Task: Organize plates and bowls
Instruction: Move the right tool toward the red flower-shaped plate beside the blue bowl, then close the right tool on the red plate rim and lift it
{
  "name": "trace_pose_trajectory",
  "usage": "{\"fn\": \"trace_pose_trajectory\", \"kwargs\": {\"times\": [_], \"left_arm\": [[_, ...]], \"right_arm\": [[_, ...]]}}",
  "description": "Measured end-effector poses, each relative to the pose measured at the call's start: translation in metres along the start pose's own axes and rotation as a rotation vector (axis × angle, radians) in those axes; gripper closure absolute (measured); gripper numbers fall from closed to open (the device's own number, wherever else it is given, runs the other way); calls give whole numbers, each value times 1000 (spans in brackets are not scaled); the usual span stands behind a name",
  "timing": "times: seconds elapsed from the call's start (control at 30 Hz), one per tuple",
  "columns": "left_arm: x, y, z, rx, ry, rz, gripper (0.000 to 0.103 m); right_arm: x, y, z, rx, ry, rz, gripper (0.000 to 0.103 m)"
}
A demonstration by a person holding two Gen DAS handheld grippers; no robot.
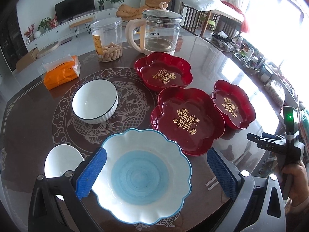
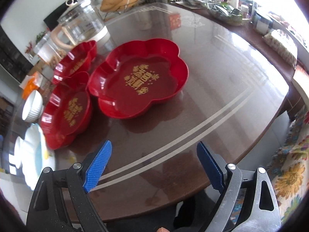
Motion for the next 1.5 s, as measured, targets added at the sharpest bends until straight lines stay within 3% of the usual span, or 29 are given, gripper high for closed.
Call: {"fn": "trace_pose_trajectory", "kwargs": {"times": [0.13,0.27,0.33,0.4,0.47,0.57,0.8,0.83,0.87,0.9,0.93,1.03,1.17,1.27,1.37,1.5], "left_arm": [[3,11,7,-12,24,28,0],[0,29,23,-27,24,10,0],[-3,44,35,-45,21,-5,0],[-7,63,49,-56,18,4,0],[-8,89,61,-93,41,44,0],[-3,128,66,-193,75,49,3],[1,169,57,-325,73,51,60],[1,171,56,-326,76,43,70],[2,173,55,-334,80,33,74],[4,174,53,-346,79,20,79],[6,174,53,-346,75,13,79],[23,155,54,-308,84,-30,80],[68,114,50,-236,157,-120,80],[102,101,31,-238,209,-172,80],[132,110,10,-244,258,-156,80],[138,128,-11,-265,254,-123,80]], "right_arm": [[1,35,34,-15,-79,-73,12],[-1,40,87,155,-40,-116,12],[-6,30,99,181,-18,-157,12],[-22,13,91,164,12,-32,12],[-47,9,70,83,-2,136,12],[-82,15,42,1,-44,254,12],[-103,44,36,7,-56,207,15],[-103,45,37,7,-49,213,19],[-104,48,38,3,-47,222,51],[-103,50,38,-14,-39,235,95],[-101,51,38,-22,-18,261,89],[-91,44,34,-19,20,270,91],[-57,3,24,33,86,294,91],[-25,-24,7,40,122,273,90],[1,-27,-17,10,164,227,88],[17,-9,-41,-28,196,199,87]]}}
Point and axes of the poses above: each gripper's, at about its wrist camera, not at the fingertips, and y roughly the way its jaws point, x to its right, z to its top, the point moved 4 cm from there along y, roughly the way its jaws point, and after that the axes turned 3 degrees about -z, right-handed, at the moved point
